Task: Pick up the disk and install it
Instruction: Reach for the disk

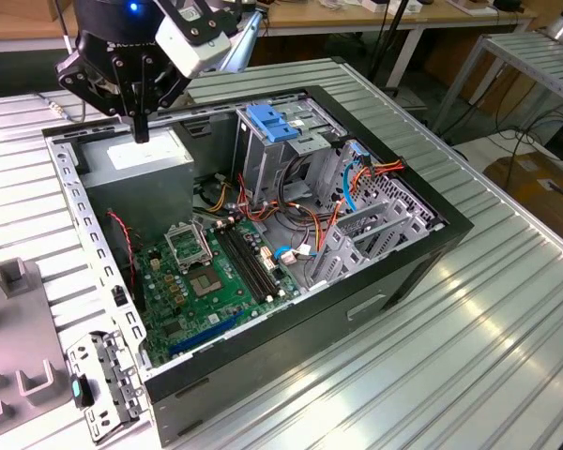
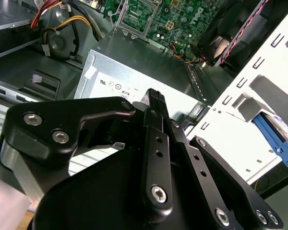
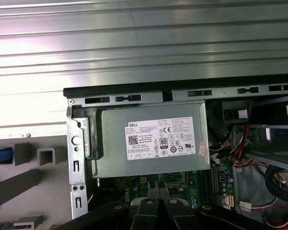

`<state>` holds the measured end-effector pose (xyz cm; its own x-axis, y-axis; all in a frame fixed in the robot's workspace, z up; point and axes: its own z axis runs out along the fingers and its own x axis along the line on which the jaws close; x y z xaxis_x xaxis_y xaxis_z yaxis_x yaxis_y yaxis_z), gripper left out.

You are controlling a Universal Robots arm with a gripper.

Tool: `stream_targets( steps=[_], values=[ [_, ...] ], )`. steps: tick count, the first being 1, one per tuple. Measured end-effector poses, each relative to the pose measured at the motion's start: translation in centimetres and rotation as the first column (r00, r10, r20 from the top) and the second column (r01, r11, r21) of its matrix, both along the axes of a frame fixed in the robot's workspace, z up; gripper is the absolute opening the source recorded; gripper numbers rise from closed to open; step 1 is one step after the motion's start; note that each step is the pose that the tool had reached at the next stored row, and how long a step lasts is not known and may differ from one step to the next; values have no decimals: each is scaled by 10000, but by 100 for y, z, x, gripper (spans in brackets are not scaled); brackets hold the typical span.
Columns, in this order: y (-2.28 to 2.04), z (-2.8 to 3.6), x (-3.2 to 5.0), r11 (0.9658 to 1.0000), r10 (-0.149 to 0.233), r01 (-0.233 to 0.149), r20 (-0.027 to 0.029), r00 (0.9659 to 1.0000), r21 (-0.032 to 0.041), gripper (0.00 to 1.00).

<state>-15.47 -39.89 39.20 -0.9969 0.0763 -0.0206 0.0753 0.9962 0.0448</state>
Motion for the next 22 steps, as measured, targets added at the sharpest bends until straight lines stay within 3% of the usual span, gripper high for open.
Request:
stream_targets(
  steps=[22],
  values=[
    [0,-4,-69,10000,1,-1,-1,10000,0,11]
  ],
)
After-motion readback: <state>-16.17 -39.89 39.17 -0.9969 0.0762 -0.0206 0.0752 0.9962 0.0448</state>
